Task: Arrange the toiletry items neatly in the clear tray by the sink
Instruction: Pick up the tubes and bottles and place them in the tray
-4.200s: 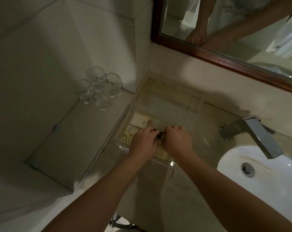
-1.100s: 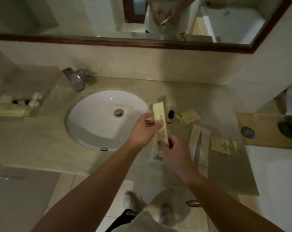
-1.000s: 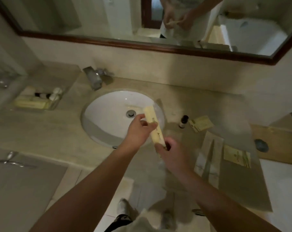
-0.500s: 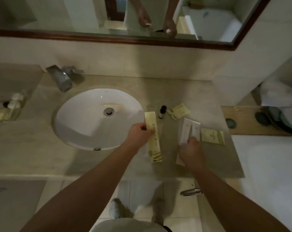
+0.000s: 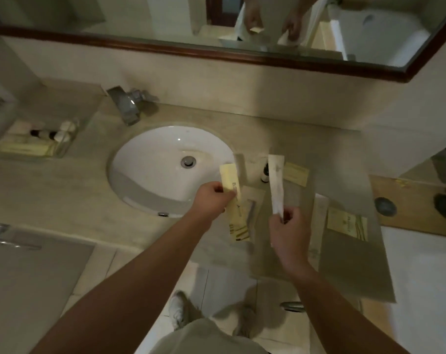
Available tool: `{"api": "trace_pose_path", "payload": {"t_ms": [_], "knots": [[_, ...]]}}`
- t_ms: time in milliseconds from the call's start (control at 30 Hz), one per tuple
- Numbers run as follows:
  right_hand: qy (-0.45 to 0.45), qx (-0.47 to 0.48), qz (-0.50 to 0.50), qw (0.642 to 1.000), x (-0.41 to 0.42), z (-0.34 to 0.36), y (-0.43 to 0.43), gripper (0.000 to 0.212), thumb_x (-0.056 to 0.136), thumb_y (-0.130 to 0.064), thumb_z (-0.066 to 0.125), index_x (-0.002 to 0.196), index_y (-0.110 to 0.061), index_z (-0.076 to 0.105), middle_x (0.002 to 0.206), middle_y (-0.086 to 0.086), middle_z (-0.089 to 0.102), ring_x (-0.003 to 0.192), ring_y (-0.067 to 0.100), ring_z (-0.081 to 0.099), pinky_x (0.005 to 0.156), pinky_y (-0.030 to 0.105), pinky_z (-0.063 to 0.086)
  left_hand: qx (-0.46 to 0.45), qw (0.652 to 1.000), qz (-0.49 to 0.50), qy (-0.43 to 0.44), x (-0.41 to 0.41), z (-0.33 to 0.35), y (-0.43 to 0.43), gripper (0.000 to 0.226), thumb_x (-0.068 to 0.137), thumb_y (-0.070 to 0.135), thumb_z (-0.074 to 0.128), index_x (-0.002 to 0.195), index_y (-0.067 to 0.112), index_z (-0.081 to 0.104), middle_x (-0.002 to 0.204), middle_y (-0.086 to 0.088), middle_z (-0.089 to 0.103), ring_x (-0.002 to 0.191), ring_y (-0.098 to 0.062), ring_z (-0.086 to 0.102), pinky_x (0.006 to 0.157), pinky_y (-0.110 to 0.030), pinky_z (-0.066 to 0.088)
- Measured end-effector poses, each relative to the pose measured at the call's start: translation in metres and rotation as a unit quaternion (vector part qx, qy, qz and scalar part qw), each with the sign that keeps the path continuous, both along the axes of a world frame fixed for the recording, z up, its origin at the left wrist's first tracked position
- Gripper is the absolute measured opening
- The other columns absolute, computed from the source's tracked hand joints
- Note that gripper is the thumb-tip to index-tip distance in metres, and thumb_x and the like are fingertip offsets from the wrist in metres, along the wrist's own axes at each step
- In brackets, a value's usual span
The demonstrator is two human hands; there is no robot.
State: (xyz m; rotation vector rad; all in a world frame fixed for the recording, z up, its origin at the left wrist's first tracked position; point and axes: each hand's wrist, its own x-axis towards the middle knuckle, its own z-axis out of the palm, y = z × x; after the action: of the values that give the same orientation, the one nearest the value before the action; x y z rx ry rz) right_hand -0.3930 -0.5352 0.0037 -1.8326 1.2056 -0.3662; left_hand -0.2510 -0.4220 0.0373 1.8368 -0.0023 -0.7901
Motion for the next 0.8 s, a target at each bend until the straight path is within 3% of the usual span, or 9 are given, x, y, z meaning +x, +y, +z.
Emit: {"api": "trace_pose_path", "payload": {"t_ms": [133,267,400,467,567,667,800], "knots": [[-0.049,-0.037,0.032,0.998,0.024,0.022,0.034,0.008,0.091,-0.017,0.057,0.098,-0.016,0.053,0.086,-0.001,0.058,0.070,0.013,0.061,0.050,0.024,0.046,-0.015,0.999,0.036,-0.011,0.013,0.007,0.036,0.005,0.085,0.017,0.067,0.086,0.012,0.068,0.093,-0.012,0.071,0.081,-0.024,0.064,0.069,-0.034,0.052],[-0.052,-0.033,0.119,0.991,0.062,0.035,0.085,0.007,0.091,-0.014,0.051,0.096,-0.015,0.047,0.080,0.004,0.055,0.067,0.023,0.058,0.053,0.037,0.049,-0.026,0.996,0.076,-0.022,0.042,0.016,0.087,0.006,0.085,0.016,0.068,0.084,0.011,0.066,0.085,-0.007,0.069,0.070,-0.017,0.063,0.058,-0.025,0.049],[-0.055,0.009,0.192,0.980,0.127,0.034,0.151,0.018,0.090,-0.012,0.055,0.105,-0.012,0.044,0.078,0.002,0.056,0.067,0.026,0.057,0.058,0.031,0.041,-0.045,0.991,0.128,-0.011,0.085,0.023,0.172,0.009,0.087,0.013,0.066,0.089,0.004,0.067,0.090,-0.016,0.071,0.066,-0.020,0.063,0.054,-0.025,0.049],[-0.040,0.057,0.220,0.973,0.161,0.031,0.187,0.015,0.091,-0.020,0.057,0.102,-0.013,0.051,0.076,0.002,0.057,0.066,0.022,0.056,0.060,0.030,0.040,-0.052,0.985,0.165,-0.009,0.108,0.027,0.223,0.007,0.089,0.013,0.063,0.088,0.007,0.066,0.085,-0.013,0.071,0.061,-0.016,0.064,0.050,-0.022,0.051],[-0.026,0.126,0.264,0.956,0.209,0.031,0.242,0.015,0.089,-0.030,0.059,0.084,-0.016,0.058,0.063,0.000,0.054,0.055,0.016,0.051,0.053,0.028,0.040,-0.075,0.972,0.223,-0.007,0.140,0.033,0.295,0.005,0.090,0.011,0.061,0.088,0.009,0.065,0.078,-0.006,0.069,0.053,-0.006,0.065,0.048,-0.018,0.051],[-0.012,0.164,0.284,0.945,0.248,0.037,0.291,0.019,0.090,-0.026,0.063,0.088,-0.007,0.064,0.064,0.005,0.056,0.051,0.016,0.051,0.050,0.027,0.041,-0.091,0.960,0.264,0.006,0.165,0.032,0.349,0.006,0.090,0.008,0.060,0.088,0.010,0.065,0.082,-0.007,0.070,0.062,-0.011,0.067,0.054,-0.022,0.056],[0.013,0.165,0.337,0.927,0.295,0.042,0.332,0.021,0.089,-0.028,0.067,0.082,-0.009,0.064,0.060,0.006,0.055,0.046,0.015,0.052,0.038,0.023,0.041,-0.111,0.948,0.295,0.032,0.200,0.025,0.394,0.008,0.091,0.004,0.056,0.096,0.006,0.062,0.084,-0.010,0.068,0.065,-0.013,0.066,0.057,-0.024,0.058]]}}
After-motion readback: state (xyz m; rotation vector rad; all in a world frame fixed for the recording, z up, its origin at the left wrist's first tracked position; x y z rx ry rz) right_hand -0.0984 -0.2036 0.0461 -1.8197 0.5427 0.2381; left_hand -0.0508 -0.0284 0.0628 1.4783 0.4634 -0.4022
